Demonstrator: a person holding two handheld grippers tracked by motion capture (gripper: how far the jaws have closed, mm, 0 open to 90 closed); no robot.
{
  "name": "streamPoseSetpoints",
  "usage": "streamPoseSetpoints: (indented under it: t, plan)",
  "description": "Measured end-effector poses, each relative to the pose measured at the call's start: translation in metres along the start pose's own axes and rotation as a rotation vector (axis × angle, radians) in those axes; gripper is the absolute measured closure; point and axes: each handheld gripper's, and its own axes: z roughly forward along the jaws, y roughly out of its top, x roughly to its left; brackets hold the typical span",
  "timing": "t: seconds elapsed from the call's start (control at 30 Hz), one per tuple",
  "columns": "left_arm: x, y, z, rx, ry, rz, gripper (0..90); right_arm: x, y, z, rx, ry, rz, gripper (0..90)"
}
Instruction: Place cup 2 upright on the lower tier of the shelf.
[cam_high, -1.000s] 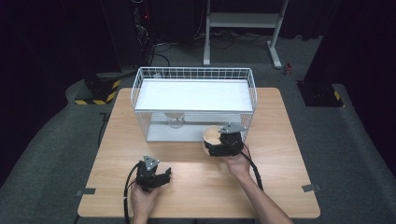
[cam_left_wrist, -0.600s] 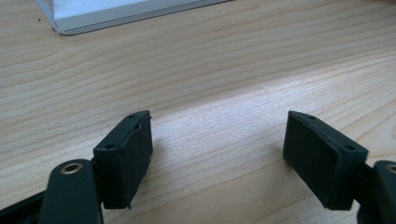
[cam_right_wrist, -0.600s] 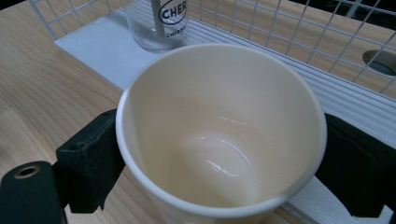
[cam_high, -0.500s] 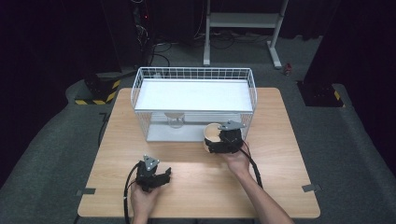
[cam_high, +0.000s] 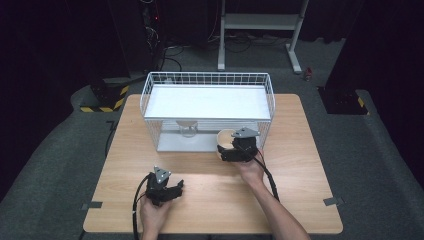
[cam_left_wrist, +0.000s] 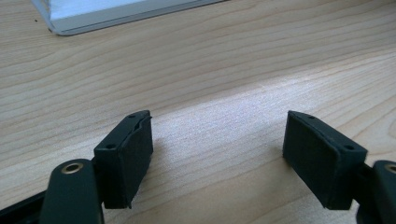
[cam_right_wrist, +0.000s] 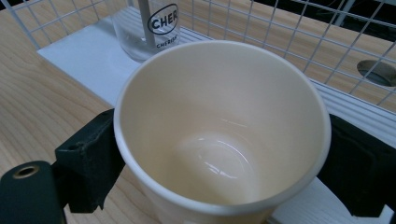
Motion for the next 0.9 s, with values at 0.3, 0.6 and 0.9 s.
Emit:
streamPoseSetpoints:
  t: [0.3,0.6,0.9]
  plan:
    - [0.000,0.000,0.000,0.002,0.000,0.001,24.7,-0.002,0.000,0.007,-0.024,-0.016,-0.016,9.6]
    - [0.000,0.000,0.000,0.000,0.001,0.000,24.7,-0.006,0.001,0.013,-0.029,-0.004,0.016,9.2]
    - [0.000,0.000,0.000,-0.001,0.001,0.001,24.7,-0.008,0.004,0.016,-0.032,-0.005,0.012,8.3]
